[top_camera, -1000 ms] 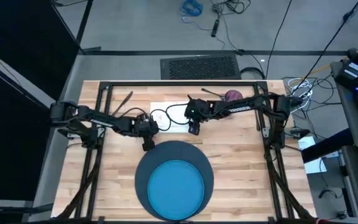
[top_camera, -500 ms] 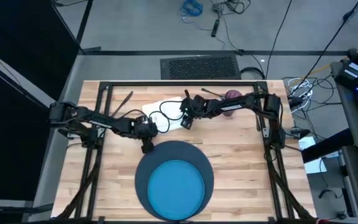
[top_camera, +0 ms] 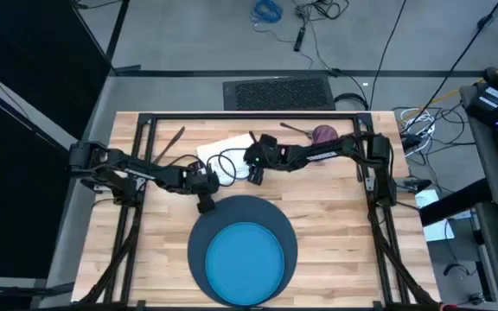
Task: Set table place
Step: Fold the white napkin
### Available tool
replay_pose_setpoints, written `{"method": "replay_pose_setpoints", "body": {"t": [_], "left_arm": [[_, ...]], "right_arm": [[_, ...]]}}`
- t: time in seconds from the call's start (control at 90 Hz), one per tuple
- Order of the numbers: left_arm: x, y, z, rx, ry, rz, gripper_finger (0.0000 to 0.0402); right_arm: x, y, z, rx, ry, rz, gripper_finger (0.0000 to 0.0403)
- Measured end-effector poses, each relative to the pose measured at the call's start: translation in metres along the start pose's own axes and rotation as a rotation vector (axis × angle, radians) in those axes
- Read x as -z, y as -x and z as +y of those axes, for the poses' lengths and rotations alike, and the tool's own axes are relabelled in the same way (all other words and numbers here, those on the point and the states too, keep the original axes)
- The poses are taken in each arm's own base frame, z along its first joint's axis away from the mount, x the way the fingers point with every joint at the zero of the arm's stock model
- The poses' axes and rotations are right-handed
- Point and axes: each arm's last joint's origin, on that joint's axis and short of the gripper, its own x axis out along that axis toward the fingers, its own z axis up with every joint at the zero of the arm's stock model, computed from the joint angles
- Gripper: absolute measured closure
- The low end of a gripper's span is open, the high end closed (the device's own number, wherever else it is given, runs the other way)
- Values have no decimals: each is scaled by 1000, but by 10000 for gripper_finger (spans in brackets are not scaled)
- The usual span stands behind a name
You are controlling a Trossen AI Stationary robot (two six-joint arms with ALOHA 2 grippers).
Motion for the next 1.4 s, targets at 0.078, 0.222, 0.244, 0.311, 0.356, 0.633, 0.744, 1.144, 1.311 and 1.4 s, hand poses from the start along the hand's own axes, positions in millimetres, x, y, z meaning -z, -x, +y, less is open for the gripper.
{"method": "replay_pose_setpoints", "body": {"t": [0.078, 0.222, 0.244, 0.311, 0.356, 0.633, 0.744, 1.144, 1.311, 1.4], "left_arm": [[0, 0, -1, 1, -4, -3, 402], [0, 1, -3, 0, 8, -7, 402], [0, 1, -3, 0, 10, -8, 402], [0, 1, -2, -7, 10, -11, 402], [-1, 1, -2, -10, 10, -13, 402], [-1, 1, -2, -10, 12, -21, 402], [-2, 1, -2, -11, 12, -23, 402], [-2, 1, -2, -12, 18, -24, 402], [-2, 1, -2, -12, 19, -27, 402], [-3, 1, -3, -10, 20, -36, 402]], "right_arm": [[0, 6, 7, 26, 40, 14, 204], [-1, 24, 11, 7, 56, 58, 204], [-1, 27, 11, 4, 51, 60, 204], [-4, 36, 11, -3, 38, 57, 204], [-4, 40, 10, -31, 27, 63, 204], [4, 38, 17, -206, -17, 123, 204], [10, 34, 19, -206, -8, 128, 204], [25, 22, 11, -241, -56, 79, 204], [33, 19, 6, -231, -78, 105, 206], [35, 17, 4, -224, -101, 95, 217]]}}
